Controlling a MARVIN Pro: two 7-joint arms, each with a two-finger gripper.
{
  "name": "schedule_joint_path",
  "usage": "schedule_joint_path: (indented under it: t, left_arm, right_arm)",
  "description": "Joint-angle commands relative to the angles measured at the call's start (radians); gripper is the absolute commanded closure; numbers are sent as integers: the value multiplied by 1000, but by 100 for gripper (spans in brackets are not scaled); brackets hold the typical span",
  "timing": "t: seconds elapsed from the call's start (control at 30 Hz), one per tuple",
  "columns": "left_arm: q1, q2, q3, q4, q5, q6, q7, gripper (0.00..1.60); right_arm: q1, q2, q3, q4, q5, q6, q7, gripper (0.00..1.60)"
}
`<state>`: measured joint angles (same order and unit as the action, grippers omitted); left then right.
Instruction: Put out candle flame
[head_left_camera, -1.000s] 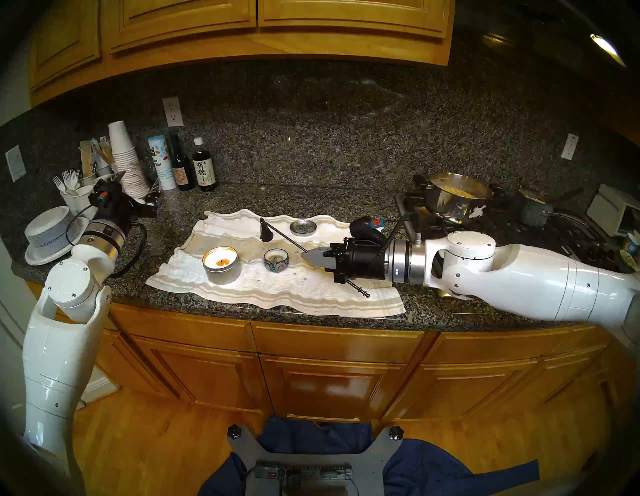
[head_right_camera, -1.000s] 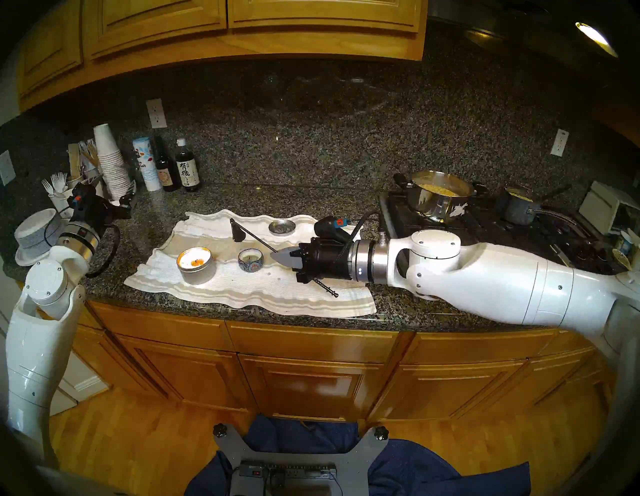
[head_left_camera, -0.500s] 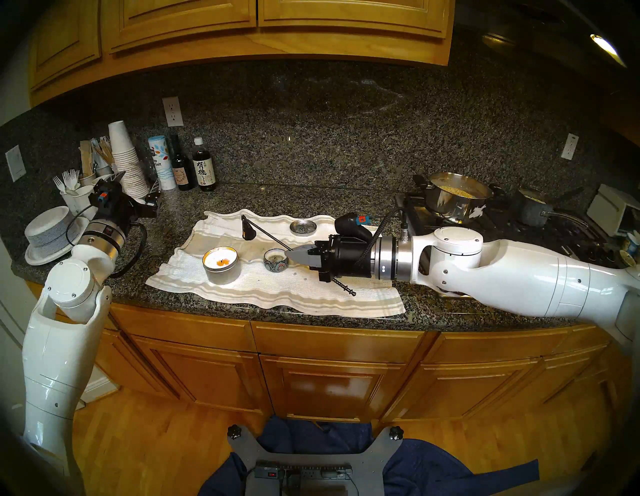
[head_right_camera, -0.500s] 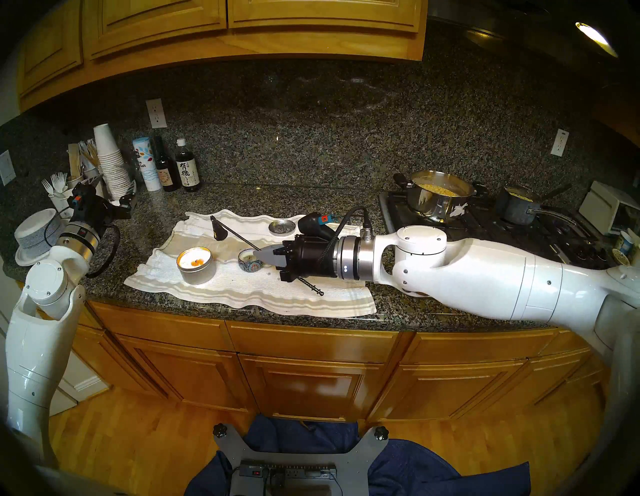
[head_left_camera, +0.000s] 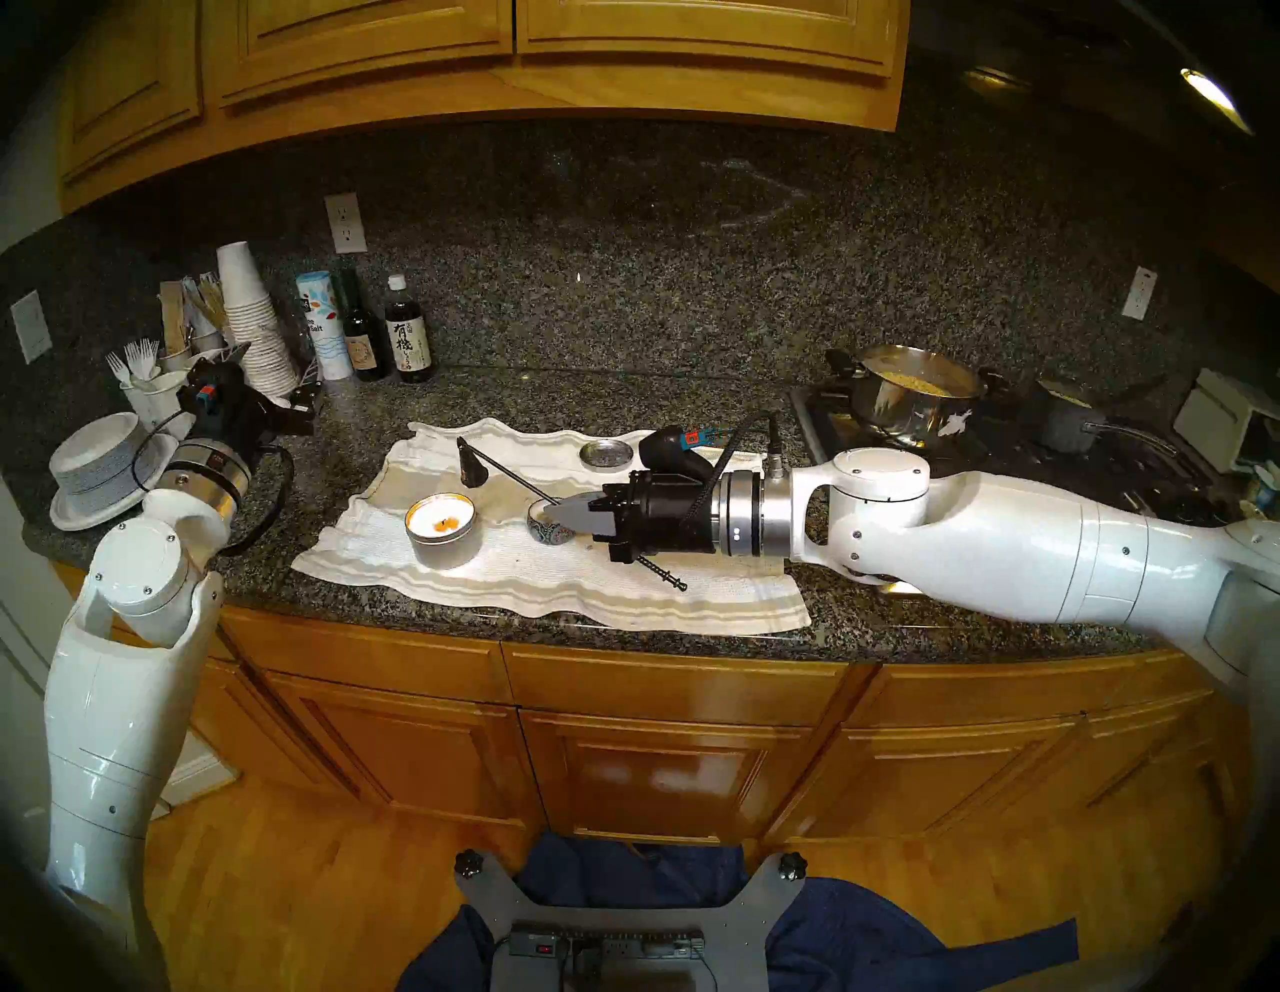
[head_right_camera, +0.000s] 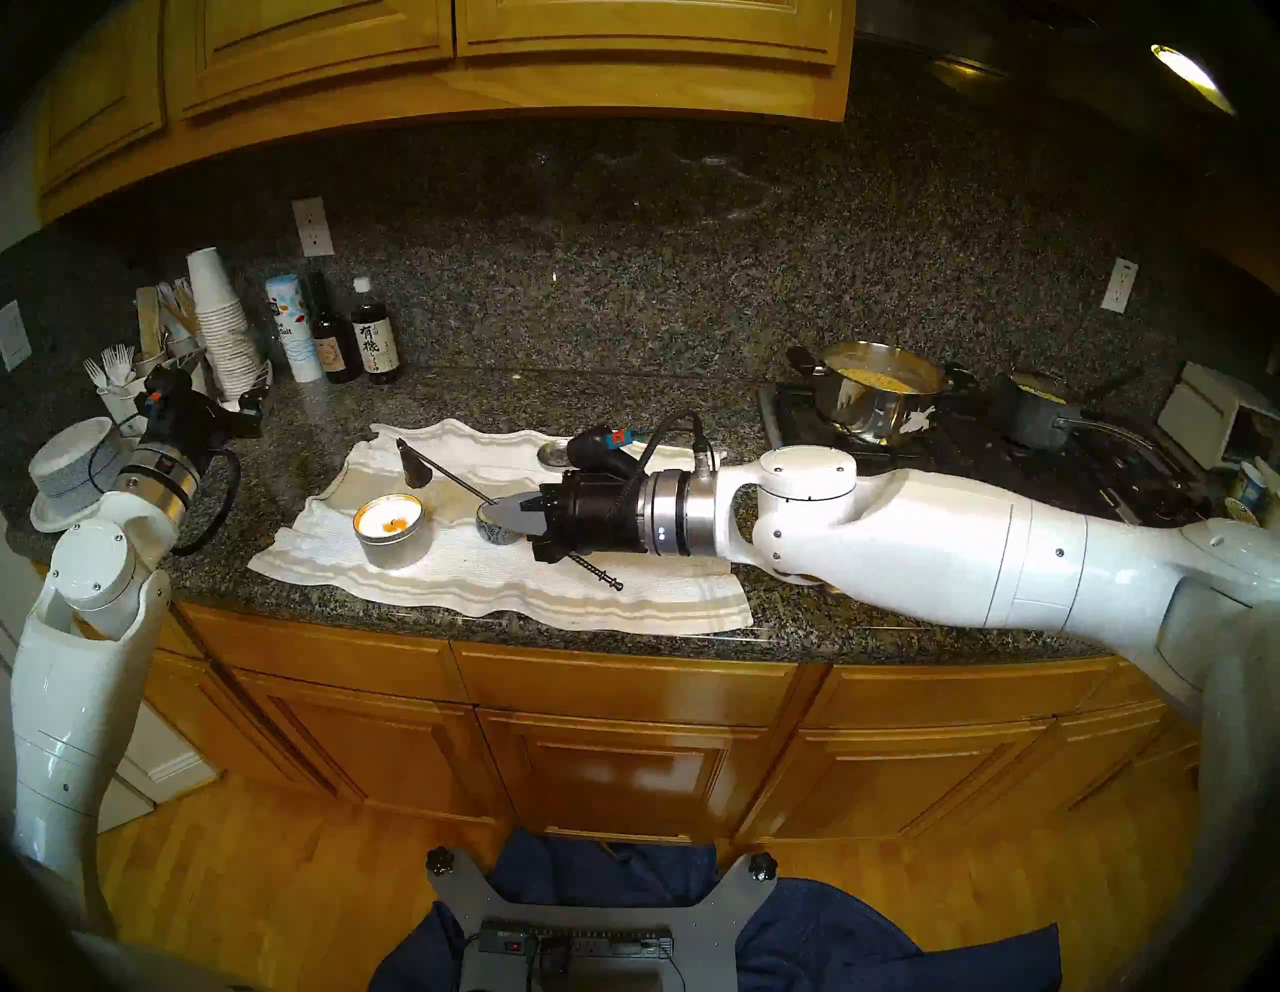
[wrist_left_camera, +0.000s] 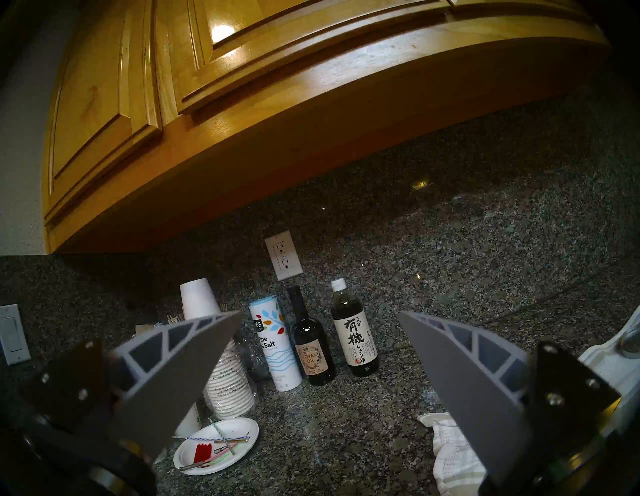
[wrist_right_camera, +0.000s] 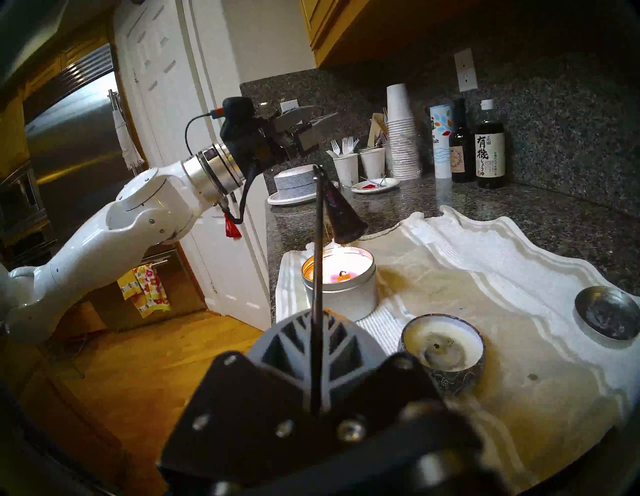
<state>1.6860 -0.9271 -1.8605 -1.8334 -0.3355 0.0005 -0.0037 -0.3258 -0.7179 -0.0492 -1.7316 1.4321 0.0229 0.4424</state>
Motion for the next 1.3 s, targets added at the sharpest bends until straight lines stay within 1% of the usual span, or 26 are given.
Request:
schedule_joint_path:
  t: [0.0,0.4,1.13,1.27]
  left_arm:
    - [-23,12,-13,-25,3,-18,0,0]
    - [-22,15,-12,-25,0,-19,3,0]
    - [-20,20,-10,-25,-3,-22,7,0]
    - [-20,21,-10,-25,-4,-22,8,0]
  right_arm:
    - [33,-61,28,2,3,1,15,160]
    - [34,-108,32,37,2,-2,11,160]
    - [25,-148,8,97,3,5,13,160]
    - [27,-161,-2,112,7,19,22,160]
